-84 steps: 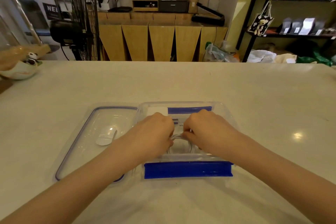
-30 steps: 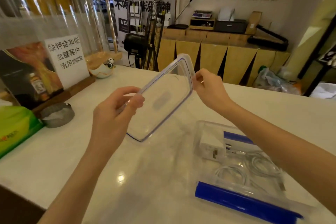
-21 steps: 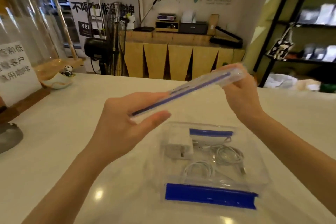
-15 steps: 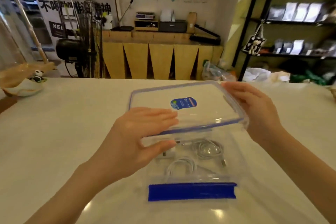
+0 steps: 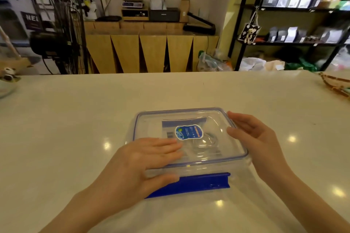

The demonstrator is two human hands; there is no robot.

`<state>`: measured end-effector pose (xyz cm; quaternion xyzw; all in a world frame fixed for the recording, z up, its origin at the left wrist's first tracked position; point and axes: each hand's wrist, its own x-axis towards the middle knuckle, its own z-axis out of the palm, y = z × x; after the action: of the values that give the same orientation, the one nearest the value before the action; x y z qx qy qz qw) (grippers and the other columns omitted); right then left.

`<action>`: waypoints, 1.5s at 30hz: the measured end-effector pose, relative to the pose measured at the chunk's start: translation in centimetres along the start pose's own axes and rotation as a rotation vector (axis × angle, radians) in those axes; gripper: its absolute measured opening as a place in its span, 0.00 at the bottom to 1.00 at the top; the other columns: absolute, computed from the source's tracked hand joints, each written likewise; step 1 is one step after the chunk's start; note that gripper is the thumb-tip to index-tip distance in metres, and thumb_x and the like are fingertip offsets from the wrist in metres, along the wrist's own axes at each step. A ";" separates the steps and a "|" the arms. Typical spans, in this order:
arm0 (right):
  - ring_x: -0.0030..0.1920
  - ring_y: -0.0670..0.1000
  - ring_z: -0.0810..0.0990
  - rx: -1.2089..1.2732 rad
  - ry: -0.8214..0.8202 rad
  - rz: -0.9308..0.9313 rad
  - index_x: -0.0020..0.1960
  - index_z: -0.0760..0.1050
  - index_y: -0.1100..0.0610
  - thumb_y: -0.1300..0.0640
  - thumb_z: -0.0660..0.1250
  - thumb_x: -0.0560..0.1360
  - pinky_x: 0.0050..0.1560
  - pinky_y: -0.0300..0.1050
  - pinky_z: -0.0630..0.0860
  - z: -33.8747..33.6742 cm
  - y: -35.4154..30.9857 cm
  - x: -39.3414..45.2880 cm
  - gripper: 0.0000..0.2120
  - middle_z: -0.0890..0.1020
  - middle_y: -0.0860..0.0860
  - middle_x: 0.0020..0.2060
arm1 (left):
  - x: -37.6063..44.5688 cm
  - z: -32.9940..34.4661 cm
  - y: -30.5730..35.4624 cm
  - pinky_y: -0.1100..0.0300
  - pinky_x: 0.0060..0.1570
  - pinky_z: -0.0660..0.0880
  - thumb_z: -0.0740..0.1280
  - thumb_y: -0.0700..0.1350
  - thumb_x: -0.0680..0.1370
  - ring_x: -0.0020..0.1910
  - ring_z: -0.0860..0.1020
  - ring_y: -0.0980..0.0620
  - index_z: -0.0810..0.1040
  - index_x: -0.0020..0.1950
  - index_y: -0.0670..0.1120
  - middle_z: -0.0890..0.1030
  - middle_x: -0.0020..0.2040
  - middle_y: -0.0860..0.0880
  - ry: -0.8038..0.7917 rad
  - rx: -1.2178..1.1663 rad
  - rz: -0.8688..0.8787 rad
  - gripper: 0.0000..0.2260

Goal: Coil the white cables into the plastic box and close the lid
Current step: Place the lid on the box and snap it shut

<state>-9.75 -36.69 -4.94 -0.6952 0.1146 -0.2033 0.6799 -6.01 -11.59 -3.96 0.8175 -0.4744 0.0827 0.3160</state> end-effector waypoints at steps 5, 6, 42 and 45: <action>0.52 0.50 0.81 -0.034 -0.013 0.004 0.52 0.79 0.52 0.65 0.69 0.69 0.56 0.51 0.77 0.5 0.1 -0.5 0.14 0.83 0.49 0.51 | -0.7 0.0 -0.4 0.74 0.62 0.64 0.65 0.59 0.70 0.62 0.69 0.69 0.76 0.59 0.50 0.76 0.59 0.61 -0.006 0.005 -0.030 0.22; 0.53 0.50 0.81 -0.034 -0.015 0.003 0.52 0.79 0.52 0.65 0.69 0.70 0.56 0.50 0.77 0.6 0.1 -0.6 0.14 0.83 0.49 0.51 | -0.8 0.0 -0.4 0.74 0.62 0.64 0.65 0.59 0.69 0.62 0.69 0.69 0.76 0.60 0.50 0.76 0.59 0.62 -0.001 0.000 -0.040 0.22; 0.68 0.45 0.65 -0.591 -0.240 -0.072 0.70 0.62 0.46 0.54 0.57 0.78 0.60 0.40 0.68 0.2 -0.7 -0.7 0.20 0.66 0.44 0.70 | -1.7 1.2 -0.6 0.62 0.62 0.68 0.60 0.54 0.76 0.62 0.74 0.55 0.75 0.62 0.46 0.77 0.62 0.51 0.066 0.363 0.084 0.19; 0.65 0.45 0.68 -0.596 -0.264 -0.059 0.69 0.64 0.46 0.54 0.58 0.78 0.52 0.35 0.70 0.1 -0.9 -0.2 0.20 0.67 0.45 0.70 | -1.6 1.2 -0.3 0.61 0.62 0.67 0.59 0.53 0.76 0.61 0.75 0.54 0.76 0.62 0.45 0.77 0.62 0.50 0.047 0.417 0.082 0.19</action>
<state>-10.04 -36.49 -4.08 -0.8870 0.0596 -0.0887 0.4493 -6.88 -11.02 -5.72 0.8429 -0.4725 0.2111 0.1473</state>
